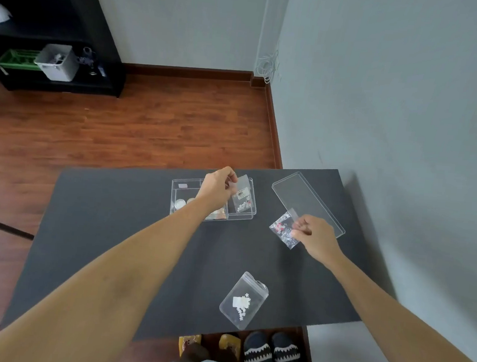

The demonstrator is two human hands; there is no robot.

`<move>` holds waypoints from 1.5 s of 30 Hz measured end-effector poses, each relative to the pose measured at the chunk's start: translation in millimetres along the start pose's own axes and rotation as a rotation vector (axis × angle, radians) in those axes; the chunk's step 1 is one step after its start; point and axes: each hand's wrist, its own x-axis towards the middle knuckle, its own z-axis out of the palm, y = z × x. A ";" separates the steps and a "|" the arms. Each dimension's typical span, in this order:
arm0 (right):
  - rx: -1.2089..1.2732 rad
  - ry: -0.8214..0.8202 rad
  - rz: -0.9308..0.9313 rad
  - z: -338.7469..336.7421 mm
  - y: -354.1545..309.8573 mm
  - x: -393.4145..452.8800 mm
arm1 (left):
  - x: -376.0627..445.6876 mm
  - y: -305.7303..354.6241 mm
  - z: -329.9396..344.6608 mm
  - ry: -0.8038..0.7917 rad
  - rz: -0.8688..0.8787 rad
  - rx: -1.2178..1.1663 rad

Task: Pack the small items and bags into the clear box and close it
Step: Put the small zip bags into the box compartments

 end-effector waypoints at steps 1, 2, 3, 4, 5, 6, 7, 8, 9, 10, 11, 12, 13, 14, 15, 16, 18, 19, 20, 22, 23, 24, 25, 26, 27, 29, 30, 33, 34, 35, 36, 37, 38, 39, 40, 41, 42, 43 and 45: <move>0.004 0.001 0.002 0.0 -0.8 1.5 | 2.5 -1.8 2.4 -0.012 0.004 0.020; 0.005 -0.002 0.002 -0.2 -1.7 2.4 | 5.3 -3.9 4.1 -0.021 0.005 0.042; 0.011 -0.006 0.001 -0.4 -2.6 3.0 | 7.8 -6.2 5.3 -0.031 0.001 0.066; 0.024 -0.012 -0.001 -0.5 -3.4 3.2 | 9.8 -8.1 6.0 -0.045 -0.005 0.093; 0.035 -0.020 -0.001 -0.9 -4.4 3.3 | 11.5 -9.7 6.4 -0.063 -0.010 0.126; 0.043 -0.030 -0.002 -1.3 -5.4 3.4 | 12.6 -10.8 7.1 -0.084 -0.009 0.170; 0.051 -0.041 -0.005 -1.7 -6.6 3.7 | 13.4 -11.3 8.0 -0.099 0.001 0.225; 0.059 -0.051 -0.007 -2.1 -7.7 4.5 | 13.9 -11.4 9.3 -0.103 0.018 0.284; 0.065 -0.055 -0.011 -2.4 -8.7 6.0 | 14.4 -11.4 10.8 -0.097 0.041 0.335; 0.066 -0.054 -0.016 -2.8 -9.8 7.9 | 14.9 -11.6 12.5 -0.090 0.063 0.372; 0.070 -0.050 -0.020 -3.1 -10.8 10.1 | 15.4 -12.1 14.1 -0.087 0.080 0.396; 0.084 -0.047 -0.023 -3.4 -11.7 12.5 | 15.6 -12.9 15.6 -0.088 0.091 0.408; 0.103 -0.045 -0.028 -3.5 -12.9 15.2 | 15.3 -14.0 16.7 -0.089 0.098 0.407; 0.114 -0.044 -0.039 -3.7 -15.0 17.7 | 14.6 -15.4 17.7 -0.087 0.102 0.393; 0.122 -0.044 -0.053 -3.9 -18.1 20.2 | 13.2 -16.8 18.2 -0.077 0.106 0.372; 0.134 -0.041 -0.067 -4.4 -22.0 22.6 | 10.9 -18.6 18.1 -0.058 0.110 0.347; 0.157 -0.028 -0.090 -5.6 -30.8 29.0 | 3.9 -23.2 15.8 0.007 0.115 0.303; 0.162 -0.024 -0.099 -6.1 -35.4 32.8 | -0.8 -26.8 13.6 0.050 0.118 0.297; 0.166 -0.027 -0.108 -6.2 -40.4 37.0 | -6.4 -31.8 10.6 0.094 0.117 0.305; 0.154 -0.039 -0.131 -4.8 -52.4 45.9 | -18.7 -45.2 4.4 0.170 0.082 0.384; 0.138 -0.042 -0.152 -3.5 -59.7 50.3 | -25.1 -52.7 1.9 0.192 0.043 0.444; 0.116 -0.044 -0.176 -1.2 -67.2 54.8 | -31.2 -60.2 0.4 0.199 -0.005 0.495; 0.086 -0.050 -0.201 2.0 -74.9 59.4 | -36.5 -67.1 -0.2 0.189 -0.056 0.529; 0.046 -0.060 -0.222 6.1 -83.0 63.7 | -40.5 -73.3 -0.3 0.166 -0.108 0.545; -0.002 -0.079 -0.235 11.3 -90.2 68.0 | -43.2 -78.2 0.2 0.138 -0.157 0.548; -0.090 -0.140 -0.223 24.2 -100.7 75.8 | -44.2 -84.6 1.5 0.098 -0.211 0.552; -0.134 -0.164 -0.205 31.2 -103.9 79.0 | -43.2 -86.2 1.9 0.083 -0.213 0.562; -0.296 -0.176 -0.176 50.7 -106.1 86.1 | -40.3 -87.8 1.3 0.043 -0.210 0.575; -0.353 -0.142 -0.170 56.1 -105.7 88.0 | -39.9 -88.2 1.2 0.034 -0.215 0.573; -0.395 -0.102 -0.166 60.8 -105.0 89.9 | -39.8 -88.5 0.7 0.026 -0.221 0.570; -0.426 -0.069 -0.163 65.5 -103.7 92.0 | -39.4 -88.6 0.3 0.015 -0.227 0.567; -0.445 -0.052 -0.158 70.0 -102.2 93.1 | -38.8 -88.7 0.0 0.004 -0.229 0.567; -0.457 -0.041 -0.155 73.9 -101.0 93.6 | -38.2 -88.9 -0.2 -0.004 -0.229 0.569; -0.468 -0.042 -0.149 77.3 -99.9 93.9 | -37.7 -88.9 -0.1 -0.009 -0.227 0.571; -0.472 -0.047 -0.142 79.9 -99.3 94.2 | -37.3 -89.0 0.1 -0.011 -0.224 0.568; -0.469 -0.045 -0.136 82.2 -98.5 94.8 | -37.1 -88.9 0.2 -0.011 -0.223 0.564; -0.458 -0.036 -0.132 83.5 -98.3 94.5 | -36.9 -88.7 0.3 -0.010 -0.224 0.560; -0.440 -0.017 -0.135 84.4 -98.5 94.0 | -36.9 -88.4 0.3 -0.008 -0.225 0.558; -0.398 0.040 -0.180 85.8 -98.3 92.2 | -36.9 -87.5 0.3 -0.004 -0.230 0.553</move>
